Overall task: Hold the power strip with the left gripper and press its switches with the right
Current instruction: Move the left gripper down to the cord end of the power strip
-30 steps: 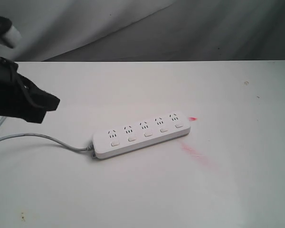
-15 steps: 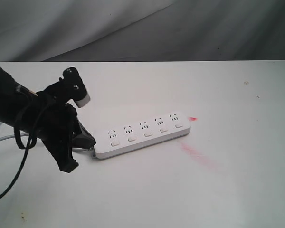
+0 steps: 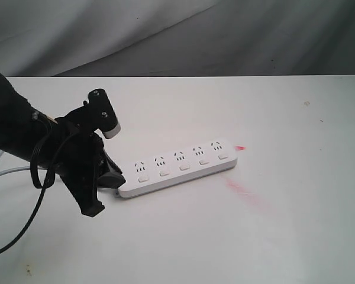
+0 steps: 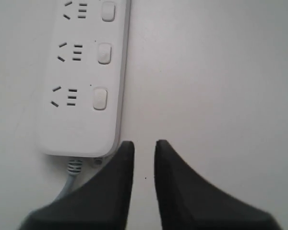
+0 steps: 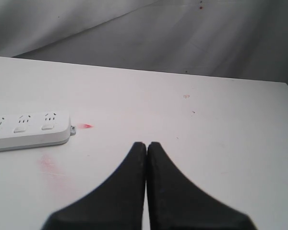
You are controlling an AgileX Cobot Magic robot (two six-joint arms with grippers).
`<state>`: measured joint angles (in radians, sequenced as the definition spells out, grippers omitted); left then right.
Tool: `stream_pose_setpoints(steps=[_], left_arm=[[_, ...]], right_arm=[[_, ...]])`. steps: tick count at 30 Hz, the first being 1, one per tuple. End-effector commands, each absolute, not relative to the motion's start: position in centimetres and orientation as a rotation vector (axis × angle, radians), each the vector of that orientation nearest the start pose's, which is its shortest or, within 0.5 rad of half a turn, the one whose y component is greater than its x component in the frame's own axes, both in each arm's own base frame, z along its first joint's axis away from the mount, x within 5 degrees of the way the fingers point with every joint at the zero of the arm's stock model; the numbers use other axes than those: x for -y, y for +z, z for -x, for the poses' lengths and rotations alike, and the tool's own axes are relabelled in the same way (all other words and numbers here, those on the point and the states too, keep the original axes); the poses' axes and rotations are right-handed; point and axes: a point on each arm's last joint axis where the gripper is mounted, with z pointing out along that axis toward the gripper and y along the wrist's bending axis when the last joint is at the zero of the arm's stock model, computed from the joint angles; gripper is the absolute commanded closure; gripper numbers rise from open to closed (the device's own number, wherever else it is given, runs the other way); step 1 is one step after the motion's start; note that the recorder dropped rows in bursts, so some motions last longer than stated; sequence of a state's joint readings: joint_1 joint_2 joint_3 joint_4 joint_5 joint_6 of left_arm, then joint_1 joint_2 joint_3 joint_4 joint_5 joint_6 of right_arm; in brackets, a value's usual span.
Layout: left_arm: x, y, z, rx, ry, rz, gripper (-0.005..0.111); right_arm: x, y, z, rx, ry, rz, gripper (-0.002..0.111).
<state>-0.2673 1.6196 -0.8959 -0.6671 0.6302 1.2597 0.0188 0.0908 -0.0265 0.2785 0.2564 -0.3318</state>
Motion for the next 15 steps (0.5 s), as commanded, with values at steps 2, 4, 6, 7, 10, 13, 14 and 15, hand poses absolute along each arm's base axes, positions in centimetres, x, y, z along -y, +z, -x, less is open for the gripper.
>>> stream_pose_setpoints(steps=[2,4,6,7,10,13,14,15], left_arm=[[11.39,19.54,-28.13,-2.285,-0.381,-1.311,0.060],[11.38,19.54,-28.15,-2.287,-0.380,-1.305,0.045],[11.39,19.54,-28.13,-2.290,-0.383,-1.304,0.036],[11.37,19.55,-28.19,-2.299,-0.383,-1.282,0.025],[11.35,19.62,-28.44,-2.319,-0.380,-1.208,0.013],[11.60,19.85,-28.60,-2.314,-0.427,-1.138,0.013],[11.60,19.88,-28.69,-2.301,-0.417,-1.143,0.013],[11.58,19.93,-28.83,-2.264,-0.388,-1.179,0.013]], right_arm=[[-0.69,19.30,-6.07,-1.789,0.024,0.116,0.108],[-0.69,19.30,-6.07,-1.789,0.024,0.116,0.108],[-0.69,19.30,-6.07,-1.789,0.024,0.116,0.108],[-0.69,19.30,-6.07,-1.789,0.024,0.116,0.108],[-0.69,19.30,-6.07,-1.789,0.024,0.116,0.108],[-0.69,19.30,-6.07,-1.789,0.024,0.116,0.108],[-0.69,19.30,-6.07,-1.789,0.024,0.116,0.108],[-0.69,19.30,-6.07,-1.789,0.024,0.116,0.108]])
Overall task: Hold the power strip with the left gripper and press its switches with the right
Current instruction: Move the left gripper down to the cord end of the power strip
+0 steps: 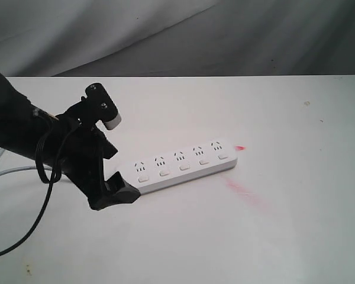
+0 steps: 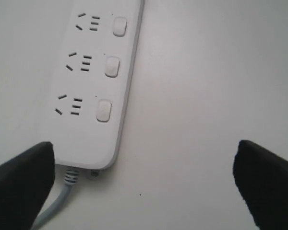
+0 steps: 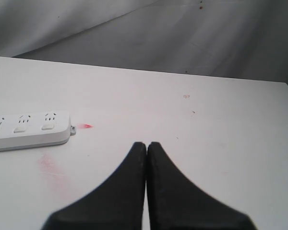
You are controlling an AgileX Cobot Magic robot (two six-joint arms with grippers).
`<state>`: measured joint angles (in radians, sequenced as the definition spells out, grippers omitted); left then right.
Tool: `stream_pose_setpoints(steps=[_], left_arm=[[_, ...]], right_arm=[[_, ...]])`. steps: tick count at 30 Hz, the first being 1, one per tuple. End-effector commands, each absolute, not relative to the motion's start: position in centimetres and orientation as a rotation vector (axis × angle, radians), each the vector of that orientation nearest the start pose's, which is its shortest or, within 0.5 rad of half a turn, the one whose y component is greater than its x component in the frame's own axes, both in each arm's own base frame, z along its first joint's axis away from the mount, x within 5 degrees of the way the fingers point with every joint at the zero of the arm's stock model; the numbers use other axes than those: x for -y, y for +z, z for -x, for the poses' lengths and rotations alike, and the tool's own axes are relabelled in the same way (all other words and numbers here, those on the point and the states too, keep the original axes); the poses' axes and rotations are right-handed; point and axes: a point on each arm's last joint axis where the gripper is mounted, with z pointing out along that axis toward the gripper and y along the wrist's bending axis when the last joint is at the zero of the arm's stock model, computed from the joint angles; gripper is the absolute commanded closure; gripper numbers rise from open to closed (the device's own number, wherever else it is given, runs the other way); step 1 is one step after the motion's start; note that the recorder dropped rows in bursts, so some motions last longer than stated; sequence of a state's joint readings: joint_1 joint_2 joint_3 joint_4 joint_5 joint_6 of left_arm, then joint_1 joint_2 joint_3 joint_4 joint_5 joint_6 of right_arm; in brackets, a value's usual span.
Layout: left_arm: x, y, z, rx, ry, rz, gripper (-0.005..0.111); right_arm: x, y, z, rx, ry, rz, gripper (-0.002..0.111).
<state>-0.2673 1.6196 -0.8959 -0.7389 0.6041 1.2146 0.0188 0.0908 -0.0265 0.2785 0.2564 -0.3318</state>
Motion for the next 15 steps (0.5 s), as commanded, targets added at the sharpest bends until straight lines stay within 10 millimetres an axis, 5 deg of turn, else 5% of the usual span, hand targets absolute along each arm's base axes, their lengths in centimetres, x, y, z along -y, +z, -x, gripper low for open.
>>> stream_pose_setpoints(steps=[1,7,15], left_arm=[[11.6,19.8,-28.9,-2.233,-0.366,-1.230,0.013],[12.0,18.1,-30.0,-2.118,-0.345,-1.330,0.013],[11.9,15.9,-31.2,-2.199,-0.316,-1.212,0.013]], right_arm=[[-0.7,19.3,-6.1,-1.789,0.024,0.116,0.108],[-0.7,19.3,-6.1,-1.789,0.024,0.116,0.108],[-0.7,19.3,-6.1,-1.789,0.024,0.116,0.108]])
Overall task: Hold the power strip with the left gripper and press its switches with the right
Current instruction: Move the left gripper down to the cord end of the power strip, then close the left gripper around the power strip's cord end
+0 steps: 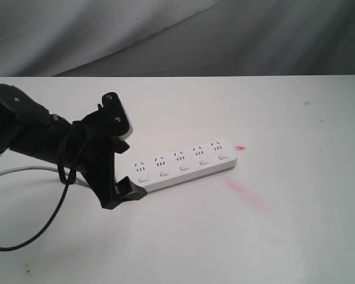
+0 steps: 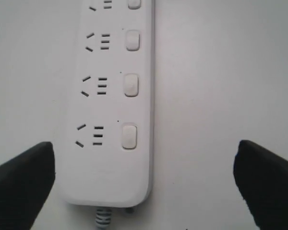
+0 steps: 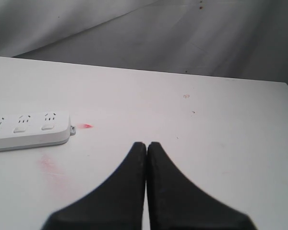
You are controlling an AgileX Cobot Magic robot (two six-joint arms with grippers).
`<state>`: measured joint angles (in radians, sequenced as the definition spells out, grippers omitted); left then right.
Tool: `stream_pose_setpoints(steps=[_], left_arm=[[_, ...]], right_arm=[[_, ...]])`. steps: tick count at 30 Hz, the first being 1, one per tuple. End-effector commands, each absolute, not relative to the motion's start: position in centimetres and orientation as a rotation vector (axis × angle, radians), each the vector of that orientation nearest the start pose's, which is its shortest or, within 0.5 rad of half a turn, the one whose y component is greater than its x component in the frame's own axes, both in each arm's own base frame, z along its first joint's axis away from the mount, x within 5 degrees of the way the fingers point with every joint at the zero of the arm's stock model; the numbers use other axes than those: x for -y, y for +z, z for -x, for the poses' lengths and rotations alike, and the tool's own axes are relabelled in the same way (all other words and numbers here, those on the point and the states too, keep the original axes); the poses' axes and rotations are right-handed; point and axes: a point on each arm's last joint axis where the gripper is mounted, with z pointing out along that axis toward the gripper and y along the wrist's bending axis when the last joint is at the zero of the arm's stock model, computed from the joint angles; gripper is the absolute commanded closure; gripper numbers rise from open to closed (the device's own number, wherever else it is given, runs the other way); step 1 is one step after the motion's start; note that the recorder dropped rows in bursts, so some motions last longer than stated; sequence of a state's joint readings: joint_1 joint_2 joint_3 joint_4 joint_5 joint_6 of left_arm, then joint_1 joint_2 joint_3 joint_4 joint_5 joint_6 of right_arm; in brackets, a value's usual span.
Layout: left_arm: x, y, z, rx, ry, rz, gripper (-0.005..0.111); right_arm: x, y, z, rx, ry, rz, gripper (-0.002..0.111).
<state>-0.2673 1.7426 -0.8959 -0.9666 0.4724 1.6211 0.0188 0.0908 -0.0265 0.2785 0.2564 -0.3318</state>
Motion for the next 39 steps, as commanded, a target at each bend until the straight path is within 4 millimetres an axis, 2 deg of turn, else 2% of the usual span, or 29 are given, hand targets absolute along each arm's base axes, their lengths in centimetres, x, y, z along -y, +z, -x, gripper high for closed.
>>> stream_pose_setpoints(steps=[1,4,5,8,17,21,32,39], left_arm=[[11.8,15.6,-31.3,-2.210,-0.313,-1.200,0.013],[10.5,15.1,-31.7,-2.245,-0.323,-1.170,0.013],[9.7,15.0,-31.9,-2.240,-0.323,-1.172,0.013],[8.8,14.9,-32.3,-2.179,-0.357,-1.200,0.013],[8.8,12.4,-32.8,-2.125,-0.357,-1.322,0.013],[8.8,11.5,-32.9,-2.140,-0.353,-1.320,0.013],[9.0,10.5,-34.2,-2.156,-0.367,-1.307,0.013],[9.0,9.6,-34.2,-2.190,-0.388,-1.291,0.013]], right_arm=[[-0.7,19.3,-6.1,-1.789,0.024,0.116,0.108],[-0.7,19.3,-6.1,-1.789,0.024,0.116,0.108],[-0.7,19.3,-6.1,-1.789,0.024,0.116,0.108],[-0.7,19.3,-6.1,-1.789,0.024,0.116,0.108],[-0.7,19.3,-6.1,-1.789,0.024,0.116,0.108],[-0.7,19.3,-6.1,-1.789,0.024,0.116,0.108],[-0.7,19.3,-6.1,-1.789,0.024,0.116,0.108],[-0.7,19.3,-6.1,-1.789,0.024,0.116,0.108]])
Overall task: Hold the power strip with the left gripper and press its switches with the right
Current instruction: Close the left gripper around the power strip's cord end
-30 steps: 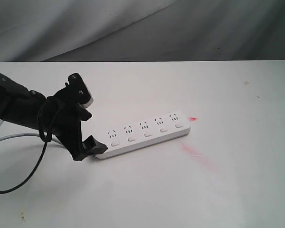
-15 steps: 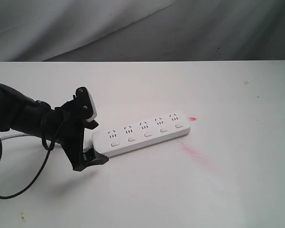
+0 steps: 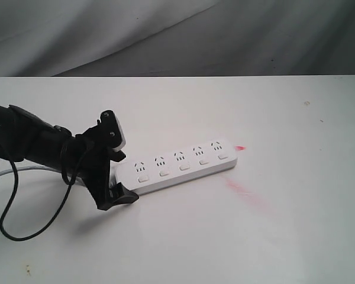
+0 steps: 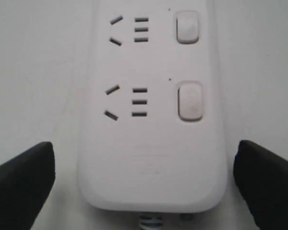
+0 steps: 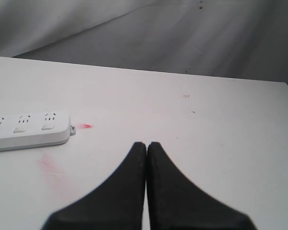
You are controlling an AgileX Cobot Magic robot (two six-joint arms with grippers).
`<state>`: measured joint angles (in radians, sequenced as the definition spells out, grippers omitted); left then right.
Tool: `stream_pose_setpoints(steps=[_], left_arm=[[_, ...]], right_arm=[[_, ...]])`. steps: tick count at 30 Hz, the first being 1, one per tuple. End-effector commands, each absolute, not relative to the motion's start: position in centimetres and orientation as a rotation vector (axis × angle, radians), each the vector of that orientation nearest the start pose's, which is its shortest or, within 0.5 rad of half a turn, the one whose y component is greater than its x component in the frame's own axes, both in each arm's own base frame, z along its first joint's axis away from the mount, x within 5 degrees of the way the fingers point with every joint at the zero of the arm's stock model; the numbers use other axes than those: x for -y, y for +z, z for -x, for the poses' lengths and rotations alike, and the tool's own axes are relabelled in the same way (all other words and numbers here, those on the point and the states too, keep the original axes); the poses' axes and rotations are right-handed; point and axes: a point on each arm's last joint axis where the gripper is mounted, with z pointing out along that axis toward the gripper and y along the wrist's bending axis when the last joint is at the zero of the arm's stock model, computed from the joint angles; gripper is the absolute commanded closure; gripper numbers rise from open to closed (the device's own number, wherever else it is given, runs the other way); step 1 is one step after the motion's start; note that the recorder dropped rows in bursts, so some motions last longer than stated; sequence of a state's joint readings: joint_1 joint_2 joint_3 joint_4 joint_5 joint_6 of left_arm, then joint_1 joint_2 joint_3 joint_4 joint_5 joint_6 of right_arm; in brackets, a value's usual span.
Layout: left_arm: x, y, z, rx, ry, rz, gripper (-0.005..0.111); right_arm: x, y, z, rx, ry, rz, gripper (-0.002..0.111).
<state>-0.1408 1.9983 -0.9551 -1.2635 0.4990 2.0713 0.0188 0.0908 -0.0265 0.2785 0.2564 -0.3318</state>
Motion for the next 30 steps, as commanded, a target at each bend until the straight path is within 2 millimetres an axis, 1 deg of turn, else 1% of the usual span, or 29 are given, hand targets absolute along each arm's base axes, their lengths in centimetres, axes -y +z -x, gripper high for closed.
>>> stream_pose_setpoints(steps=[1,16,21,30], left_arm=[[9.00,9.54,-34.21,-2.193,-0.391,-1.289,0.013],[8.87,9.39,-34.07,-2.222,-0.388,-1.287,0.013],[8.73,9.23,-33.85,-2.234,-0.379,-1.329,0.013],[8.73,9.23,-33.85,-2.234,-0.379,-1.329,0.013]], right_arm=[[-0.69,19.30,-6.07,-1.789,0.024,0.116,0.108],[-0.69,19.30,-6.07,-1.789,0.024,0.116,0.108],[-0.69,19.30,-6.07,-1.789,0.024,0.116,0.108],[-0.69,19.30,-6.07,-1.789,0.024,0.116,0.108]])
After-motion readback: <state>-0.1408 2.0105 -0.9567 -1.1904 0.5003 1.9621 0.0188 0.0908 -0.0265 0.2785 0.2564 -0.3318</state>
